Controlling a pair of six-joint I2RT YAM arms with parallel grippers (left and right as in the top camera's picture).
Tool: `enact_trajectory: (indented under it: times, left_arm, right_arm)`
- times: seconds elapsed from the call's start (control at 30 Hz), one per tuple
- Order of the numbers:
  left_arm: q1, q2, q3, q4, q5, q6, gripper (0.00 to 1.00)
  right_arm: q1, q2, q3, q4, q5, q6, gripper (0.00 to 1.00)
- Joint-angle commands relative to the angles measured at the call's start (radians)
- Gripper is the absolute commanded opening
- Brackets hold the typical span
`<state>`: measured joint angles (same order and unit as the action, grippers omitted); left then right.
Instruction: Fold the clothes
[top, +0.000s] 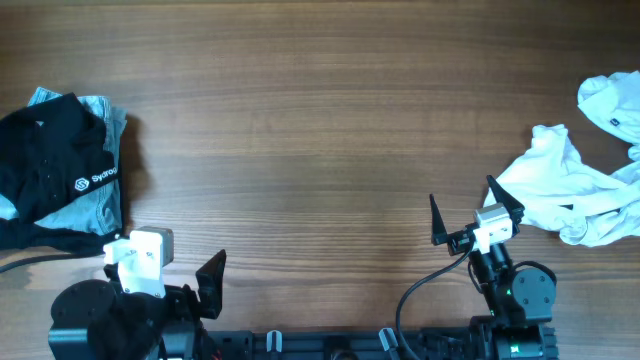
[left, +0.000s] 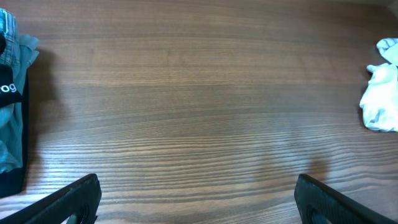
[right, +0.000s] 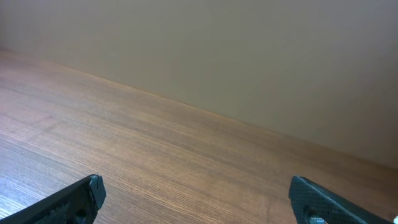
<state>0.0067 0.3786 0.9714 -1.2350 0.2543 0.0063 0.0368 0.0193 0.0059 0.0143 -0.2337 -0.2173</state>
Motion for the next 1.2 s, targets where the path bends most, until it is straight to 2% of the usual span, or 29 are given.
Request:
enact_trajectory:
  times: [0.0, 0.47, 0.6, 0.67, 0.8, 0.9, 1.03, 1.17]
  left_arm:
    - [-0.005, -0.005, -0.003, 0.003, -0.009, 0.013, 1.0]
    - [-0.005, -0.006, -0.003, 0.002, -0.01, 0.013, 1.0]
    - [0.04, -0.06, -0.011, 0.005, -0.031, 0.013, 1.0]
    - [0.053, -0.119, -0.09, 0.092, -0.036, 0.016, 1.0]
    - [0.053, -0.267, -0.373, 0.333, -0.026, 0.015, 1.0]
    - [0.052, -0.375, -0.626, 0.642, 0.012, 0.015, 1.0]
    - [0.052, -0.376, -0.811, 0.996, 0.026, 0.016, 1.0]
    - [0.052, -0.376, -0.94, 1.175, 0.025, 0.016, 1.0]
  right_arm:
    - [0.002, -0.016, -0.001, 0.003, 0.008, -0.019, 1.0]
    - [0.002, -0.016, -0.001, 0.003, 0.008, -0.019, 1.0]
    - [0.002, -0.016, -0.001, 0.003, 0.008, -0.018, 1.0]
    - [0.002, -0.016, -0.001, 0.003, 0.008, -0.019, 1.0]
    - [0.002, -0.016, -0.001, 0.003, 0.008, -0.019, 1.0]
    - [0.002, -0.016, -0.001, 0.003, 0.008, -0.018, 1.0]
    - [0.002, -0.016, -0.001, 0.003, 0.008, -0.019, 1.0]
    - [0.002, -0.016, -0.001, 0.003, 0.008, -0.019, 1.0]
